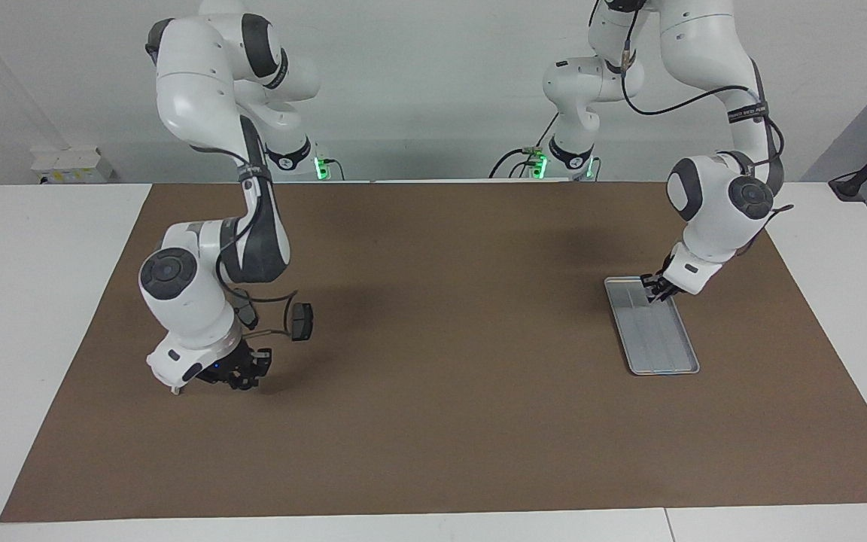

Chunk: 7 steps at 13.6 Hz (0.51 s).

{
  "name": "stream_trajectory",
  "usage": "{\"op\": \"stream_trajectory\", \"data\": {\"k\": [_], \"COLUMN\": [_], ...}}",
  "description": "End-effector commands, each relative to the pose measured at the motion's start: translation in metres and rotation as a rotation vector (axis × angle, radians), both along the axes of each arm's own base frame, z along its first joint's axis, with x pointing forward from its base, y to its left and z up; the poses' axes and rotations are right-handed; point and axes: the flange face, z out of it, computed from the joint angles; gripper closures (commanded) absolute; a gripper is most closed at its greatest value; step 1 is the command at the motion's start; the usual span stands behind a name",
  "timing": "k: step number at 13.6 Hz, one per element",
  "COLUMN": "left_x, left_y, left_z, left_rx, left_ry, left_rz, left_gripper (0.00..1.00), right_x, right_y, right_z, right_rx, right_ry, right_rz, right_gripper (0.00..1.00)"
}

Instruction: Pick bearing gear from pile to tray

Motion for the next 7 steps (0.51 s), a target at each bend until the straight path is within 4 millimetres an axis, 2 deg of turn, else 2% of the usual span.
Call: {"op": "stream_trajectory", "data": {"k": [1,2,4,6,7], "left_x": [-0.02,-0.021,-0.024,-0.031,-0.033], "left_y": [-0.003,-0.003,-0.003,-0.003,-0.003], "left_z": [0.002,0.001,-0.004,-0.013,-0.016], "left_rx": [-0.027,-0.027,-0.028,-0.027,-0.027], "left_ry": [-0.043,-0.049,-0.054,-0.057,-0.068], "left_rz": [0.008,0.01,0.011,0.01,0.011], "left_gripper": [0.9,0.9,0.9,0.9,0.9], "right_x": [-0.03,-0.04,-0.068,-0.095,-0.105], "right_y": [0.053,0.077,0.141,0.208,0.233], "right_z": [0.074,0.093,0.122,0.129,0.131], "right_rx": [-0.017,-0.012,0.052,0.059,0.063], "right_ry": [0.049,0.061,0.082,0.081,0.074], "right_rz": [-0.064,-0.152,-0.308,-0.423,-0.485], "right_gripper": [1.0,1.0,1.0,1.0,1.0]}}
